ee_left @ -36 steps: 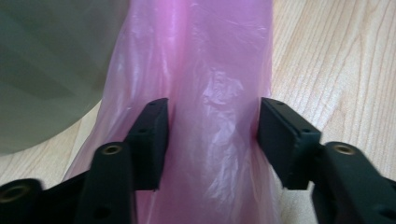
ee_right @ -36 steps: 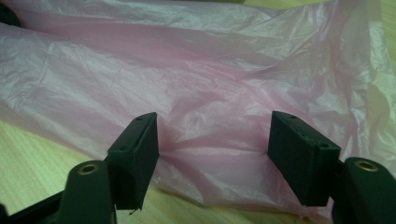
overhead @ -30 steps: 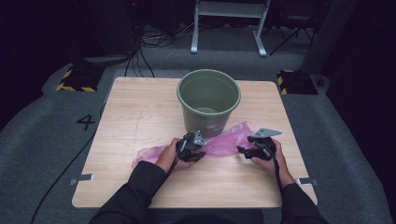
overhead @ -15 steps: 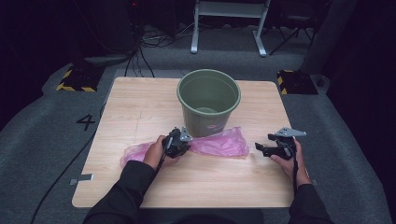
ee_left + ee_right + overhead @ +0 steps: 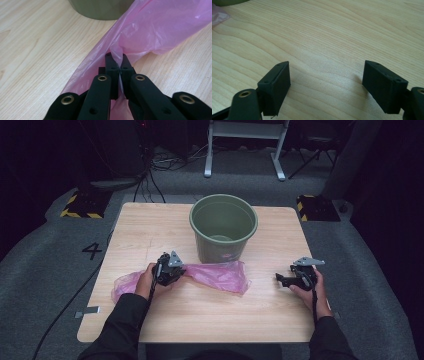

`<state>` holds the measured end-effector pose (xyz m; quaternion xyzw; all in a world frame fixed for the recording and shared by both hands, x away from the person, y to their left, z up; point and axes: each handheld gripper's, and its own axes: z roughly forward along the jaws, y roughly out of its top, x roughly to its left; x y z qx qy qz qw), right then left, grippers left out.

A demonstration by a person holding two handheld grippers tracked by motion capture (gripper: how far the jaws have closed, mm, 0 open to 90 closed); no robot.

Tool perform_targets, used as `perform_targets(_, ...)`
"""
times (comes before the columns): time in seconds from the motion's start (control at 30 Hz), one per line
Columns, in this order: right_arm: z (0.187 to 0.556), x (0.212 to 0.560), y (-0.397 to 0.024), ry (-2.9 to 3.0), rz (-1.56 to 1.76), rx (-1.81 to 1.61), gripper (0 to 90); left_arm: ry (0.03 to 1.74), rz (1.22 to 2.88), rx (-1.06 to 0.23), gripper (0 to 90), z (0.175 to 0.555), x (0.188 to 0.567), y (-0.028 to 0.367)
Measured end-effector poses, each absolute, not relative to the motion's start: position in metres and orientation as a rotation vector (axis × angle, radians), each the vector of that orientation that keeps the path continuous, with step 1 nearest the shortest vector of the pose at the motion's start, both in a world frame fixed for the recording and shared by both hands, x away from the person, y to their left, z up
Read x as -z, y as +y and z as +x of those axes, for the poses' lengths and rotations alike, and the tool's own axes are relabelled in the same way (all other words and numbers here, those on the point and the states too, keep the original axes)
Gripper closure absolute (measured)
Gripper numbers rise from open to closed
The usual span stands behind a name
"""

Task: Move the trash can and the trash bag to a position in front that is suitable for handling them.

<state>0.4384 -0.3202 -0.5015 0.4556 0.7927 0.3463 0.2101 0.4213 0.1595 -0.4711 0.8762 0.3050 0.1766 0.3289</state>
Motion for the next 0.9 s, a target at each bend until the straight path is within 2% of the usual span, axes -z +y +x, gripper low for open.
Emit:
perform_targets(0.4,0.44,0.503,-0.32,2.203,1.281,-0.97,18.9,0.778,2.262,-0.467,89.3,0.419,0.467,0.164)
perform_targets(0.9,0.441,0.503,-0.319,2.204,1.276,-0.969,18.6,0.764,2.192,-0.506,89.4,0.408,0.455,0.175)
